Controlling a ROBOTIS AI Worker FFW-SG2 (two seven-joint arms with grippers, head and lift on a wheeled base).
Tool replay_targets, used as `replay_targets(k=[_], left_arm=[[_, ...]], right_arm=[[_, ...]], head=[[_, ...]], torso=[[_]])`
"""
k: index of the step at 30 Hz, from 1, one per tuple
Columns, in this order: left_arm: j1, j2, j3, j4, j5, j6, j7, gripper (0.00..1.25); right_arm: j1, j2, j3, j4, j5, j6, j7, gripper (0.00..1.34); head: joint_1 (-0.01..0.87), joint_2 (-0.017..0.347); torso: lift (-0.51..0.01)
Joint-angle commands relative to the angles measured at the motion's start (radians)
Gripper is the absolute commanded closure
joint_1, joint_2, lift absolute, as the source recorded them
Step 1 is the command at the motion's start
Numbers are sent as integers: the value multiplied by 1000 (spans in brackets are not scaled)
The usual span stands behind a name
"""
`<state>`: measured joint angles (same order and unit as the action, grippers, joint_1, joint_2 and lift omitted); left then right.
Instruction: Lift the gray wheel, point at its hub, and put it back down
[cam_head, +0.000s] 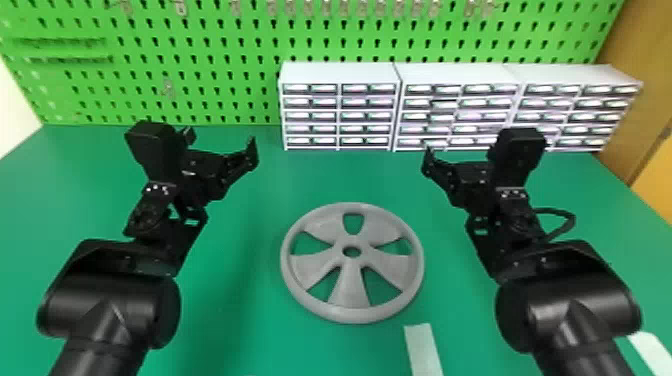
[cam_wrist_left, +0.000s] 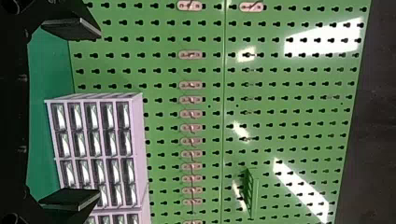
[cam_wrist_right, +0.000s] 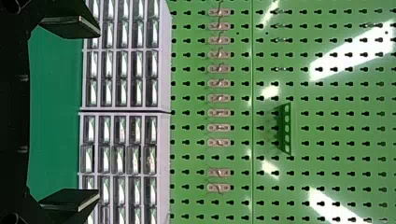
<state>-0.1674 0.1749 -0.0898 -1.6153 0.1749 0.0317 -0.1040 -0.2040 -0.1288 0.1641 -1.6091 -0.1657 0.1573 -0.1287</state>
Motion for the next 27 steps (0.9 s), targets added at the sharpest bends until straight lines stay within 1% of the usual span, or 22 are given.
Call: replay_targets(k=[1,21,27], left_arm=[[0,0,1,0,0,-1,0,96],[3,0,7,0,3,1,-3,96],[2,0,9,0,3,1,-3,96]], right_arm=[[-2,0,0,0,0,2,0,98],[-2,3,-2,-2,-2,4,0,96],[-3,8,-8,-12,-18,42,0,96]], head=[[692,48],[692,48],[692,48]], torso=[[-88],[-88],[-88]])
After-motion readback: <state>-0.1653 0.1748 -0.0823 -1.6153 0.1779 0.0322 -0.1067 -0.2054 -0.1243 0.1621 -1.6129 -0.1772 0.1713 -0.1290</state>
